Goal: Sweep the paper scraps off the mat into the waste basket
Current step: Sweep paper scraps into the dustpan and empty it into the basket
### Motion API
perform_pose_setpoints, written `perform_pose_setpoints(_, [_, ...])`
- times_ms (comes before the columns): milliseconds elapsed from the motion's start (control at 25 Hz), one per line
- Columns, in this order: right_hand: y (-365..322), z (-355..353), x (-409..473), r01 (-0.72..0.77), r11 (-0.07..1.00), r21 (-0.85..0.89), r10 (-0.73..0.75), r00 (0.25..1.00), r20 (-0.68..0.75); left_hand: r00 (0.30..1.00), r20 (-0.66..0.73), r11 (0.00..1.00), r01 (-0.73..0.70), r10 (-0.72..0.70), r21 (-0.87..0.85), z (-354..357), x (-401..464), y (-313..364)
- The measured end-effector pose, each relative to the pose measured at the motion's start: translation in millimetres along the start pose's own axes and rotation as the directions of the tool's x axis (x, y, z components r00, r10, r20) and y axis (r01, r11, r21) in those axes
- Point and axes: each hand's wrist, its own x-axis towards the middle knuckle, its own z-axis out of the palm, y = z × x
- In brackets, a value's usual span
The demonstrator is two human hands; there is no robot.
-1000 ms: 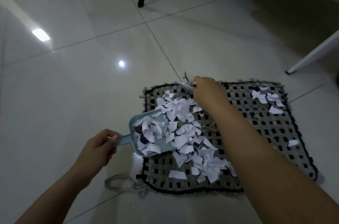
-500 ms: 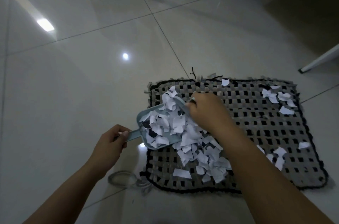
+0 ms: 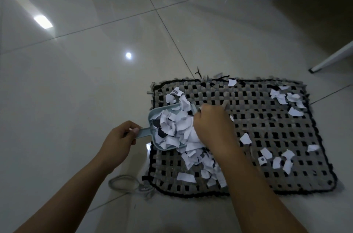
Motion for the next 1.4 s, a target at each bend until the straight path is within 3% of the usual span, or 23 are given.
perform_pose_setpoints(360, [0.4,-4.3,2.9,0.047,0.987,0.155,-0.037,0.997,-0.068,1.000,0.015,0.999,0.025,-0.025,-0.033,3.1,1.6,-3.7])
perform_pose_setpoints(520, [16.0,-14.7,9.8,-0.032,0.999,0.031,0.036,0.990,-0.134,0.999,0.023,0.996,0.034,-0.032,-0.081,3.8,-0.8,-5.8])
perform_pose_setpoints(600, [16.0,-12.2,10.1,-0.051,0.998,-0.042,0.047,0.994,-0.101,1.000,0.022,0.997,0.022,-0.021,-0.068,3.8,-1.0,-6.8])
perform_pose_setpoints(800, [-10.3,4.8,-2.3,0.092,0.994,-0.053,-0.090,0.995,0.040,1.000,0.018,0.996,0.024,-0.023,-0.081,4.9,-1.9,-3.1])
perform_pose_setpoints(1040, [1.7,-22.9,28.7,0.060,0.994,-0.087,-0.066,0.995,-0.070,0.999,0.018,0.989,0.048,-0.045,-0.144,-0.1,-13.7,-4.2])
perform_pose_setpoints(1160, [-4.3,-27.0,50.4,0.112,0.981,-0.158,-0.129,0.986,-0.104,0.999,-0.001,0.990,0.037,-0.037,-0.135,-4.3,-24.4,-6.9])
perform_pose_setpoints(1280, [-18.3,-16.7,68.1,0.235,0.940,-0.248,-0.242,0.970,0.003,0.998,-0.031,0.990,0.049,-0.054,-0.135,-6.7,-32.5,-12.0])
perform_pose_setpoints(1400, [-31.9,-2.7,75.4,0.422,0.809,-0.408,-0.401,0.905,0.140,0.997,-0.049,0.989,0.060,-0.067,-0.133,-8.1,-32.6,-16.5])
